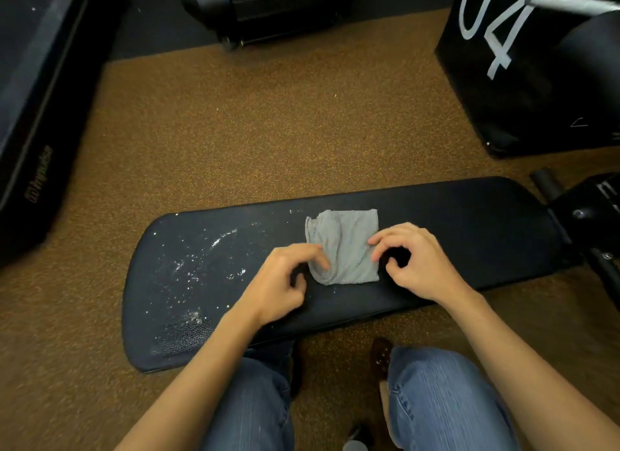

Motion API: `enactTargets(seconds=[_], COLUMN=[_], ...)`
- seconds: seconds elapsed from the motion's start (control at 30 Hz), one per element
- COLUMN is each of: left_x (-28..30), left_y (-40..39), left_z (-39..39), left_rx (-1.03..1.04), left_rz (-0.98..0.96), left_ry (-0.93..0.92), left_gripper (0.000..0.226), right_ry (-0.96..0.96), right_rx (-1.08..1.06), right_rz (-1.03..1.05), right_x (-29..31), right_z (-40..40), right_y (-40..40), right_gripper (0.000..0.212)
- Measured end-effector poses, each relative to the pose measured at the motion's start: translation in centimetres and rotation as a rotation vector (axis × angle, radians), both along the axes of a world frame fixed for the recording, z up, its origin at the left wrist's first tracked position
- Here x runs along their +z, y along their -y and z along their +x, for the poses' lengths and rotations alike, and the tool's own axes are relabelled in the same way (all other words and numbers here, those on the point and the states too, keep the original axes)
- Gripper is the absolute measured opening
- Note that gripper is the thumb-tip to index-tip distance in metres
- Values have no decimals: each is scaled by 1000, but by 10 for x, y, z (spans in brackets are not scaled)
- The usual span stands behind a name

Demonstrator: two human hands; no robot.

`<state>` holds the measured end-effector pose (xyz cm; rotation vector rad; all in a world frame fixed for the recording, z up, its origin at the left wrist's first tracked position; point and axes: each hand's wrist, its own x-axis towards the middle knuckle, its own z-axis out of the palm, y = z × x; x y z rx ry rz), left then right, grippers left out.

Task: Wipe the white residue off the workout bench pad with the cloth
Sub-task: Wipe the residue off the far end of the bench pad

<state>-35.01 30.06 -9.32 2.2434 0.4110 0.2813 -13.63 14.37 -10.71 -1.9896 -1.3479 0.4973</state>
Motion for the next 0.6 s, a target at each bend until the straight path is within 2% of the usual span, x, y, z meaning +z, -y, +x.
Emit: enactTargets(seconds=[0.07,0.1,0.13,0.2,0.27,0.33,0.43,0.6], left_x=[2,0,-3,-9,-15,-20,-26,-32], left_y=[-6,-10,-13,-14,-10,-4,3,16], left_z=[-7,-10,-15,-23,-29,-33,-40,-50], left_rx=[134,213,297,454,524,532,535,570], left_rz=[56,151,268,438,499,545,525,439], left_ry=[46,13,-61,-230,-317,-405,-565,-656], left_gripper=[46,41,36,32,38,48,65,69], right_ry=[10,25,46,85,132,171,294,425], right_rx=[-67,-106,-137,-148,-155,-195,-264,-278], right_rz=[42,31,-17,-191,-361,-451,-433,-312], right_x=[4,6,8,10,5,-8,-28,-44], right_z=[-11,-19,-27,-47,-68,-86,-100,-87], right_y=[-3,-7,-13,-25,-37,-47,-61,-92], right_gripper=[26,24,34,70,97,110,108,72])
